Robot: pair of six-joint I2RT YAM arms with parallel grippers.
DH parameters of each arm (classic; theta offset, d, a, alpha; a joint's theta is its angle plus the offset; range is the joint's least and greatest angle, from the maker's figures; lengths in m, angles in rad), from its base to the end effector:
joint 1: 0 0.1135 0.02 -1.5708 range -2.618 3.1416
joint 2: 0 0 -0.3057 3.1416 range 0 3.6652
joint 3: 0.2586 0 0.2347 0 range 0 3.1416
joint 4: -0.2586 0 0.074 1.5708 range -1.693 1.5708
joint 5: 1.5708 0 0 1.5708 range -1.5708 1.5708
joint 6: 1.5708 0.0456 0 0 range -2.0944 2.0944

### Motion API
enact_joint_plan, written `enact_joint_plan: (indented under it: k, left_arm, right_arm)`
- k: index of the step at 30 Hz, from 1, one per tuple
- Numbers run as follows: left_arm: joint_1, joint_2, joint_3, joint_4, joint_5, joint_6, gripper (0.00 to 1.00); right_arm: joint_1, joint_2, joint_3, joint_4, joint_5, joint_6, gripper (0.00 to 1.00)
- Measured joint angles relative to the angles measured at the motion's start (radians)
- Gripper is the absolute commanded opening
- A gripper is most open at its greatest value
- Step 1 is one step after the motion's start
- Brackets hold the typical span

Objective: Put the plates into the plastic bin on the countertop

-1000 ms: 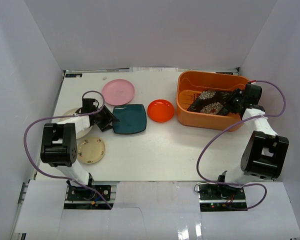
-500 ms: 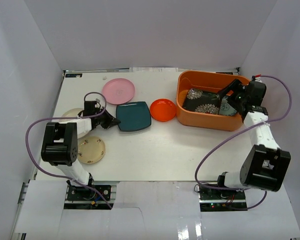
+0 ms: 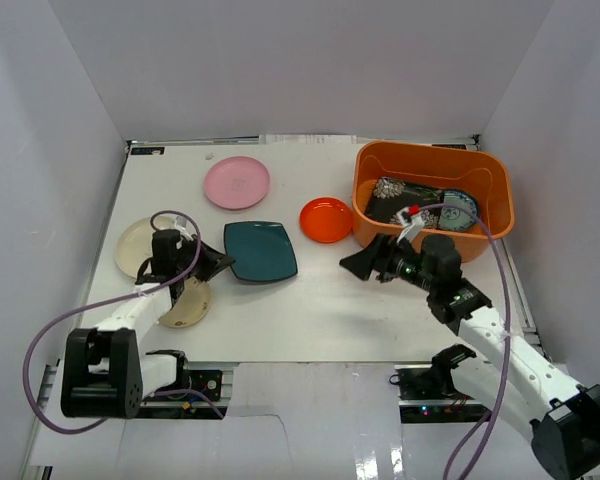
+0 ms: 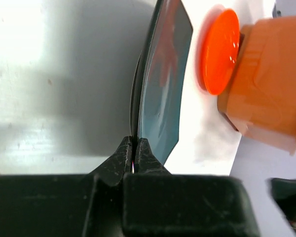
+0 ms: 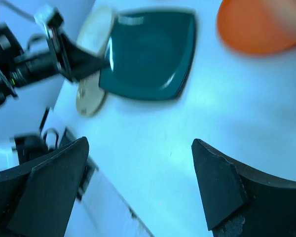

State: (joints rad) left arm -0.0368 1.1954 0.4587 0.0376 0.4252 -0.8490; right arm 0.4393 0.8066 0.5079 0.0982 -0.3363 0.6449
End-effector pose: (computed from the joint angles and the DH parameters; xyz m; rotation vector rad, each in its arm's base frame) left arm 0.2039 -0.0263 0.2156 -0.7152 2.2645 -0.9325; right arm 0.1363 0.0807 0.3015 -0.0662 1.8896 1.0620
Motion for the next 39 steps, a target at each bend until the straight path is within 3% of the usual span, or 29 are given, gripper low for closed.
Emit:
enact_joint_plan:
  k: [3,7,16,19,22,23,25,27,29,30,34,39]
  left_arm:
    - [0.001,-0.102,-0.063,-0.017,0.042,-0.015,0.0]
    - [0.0,-0.219,-0.119,-0.042,0.132,-0.04,0.0]
    - [-0.003,-0.418,-0.143,-0.051,0.338,-0.089,0.0]
    - [-0.005,-0.422,-0.143,-0.055,0.385,-0.089,0.0]
    - [-0.006,-0.418,-0.143,-0.055,0.425,-0.089,0.0]
    - [-0.006,-0.417,-0.143,-0.055,0.433,-0.089,0.0]
    - [-0.011,-0.409,-0.142,-0.056,0.451,-0.091,0.0]
    - [-0.019,-0.4,-0.135,-0.061,0.454,-0.091,0.0]
    - [-0.013,-0.391,-0.13,-0.068,0.433,-0.069,0.09]
    - [-0.012,-0.383,-0.126,-0.068,0.428,-0.068,0.26]
    - [-0.019,-0.334,-0.015,-0.101,0.421,-0.073,0.58]
    - [-0.032,-0.201,0.216,-0.135,0.308,-0.04,0.67]
  right_arm:
    - [0.163,0.035,-0.082,0.042,0.006,0.046,0.9]
    - [0.279,0.162,-0.094,0.127,0.014,0.082,0.9]
    - [0.291,0.358,-0.094,0.257,0.115,0.113,0.9]
    - [0.291,0.378,-0.094,0.297,0.115,0.123,0.99]
    - [0.291,0.388,-0.089,0.344,0.104,0.132,0.77]
    - [0.291,0.397,-0.082,0.361,0.096,0.137,0.57]
    - [0.291,0.422,-0.073,0.408,0.077,0.157,0.39]
    - [0.291,0.452,-0.062,0.454,0.057,0.191,0.1]
    - [0.273,0.46,-0.055,0.497,0.038,0.267,0.08]
    - [0.267,0.456,-0.043,0.516,0.036,0.292,0.08]
    - [0.248,0.397,-0.003,0.472,0.047,0.278,0.08]
    - [0.051,0.263,0.119,0.236,0.02,0.203,0.08]
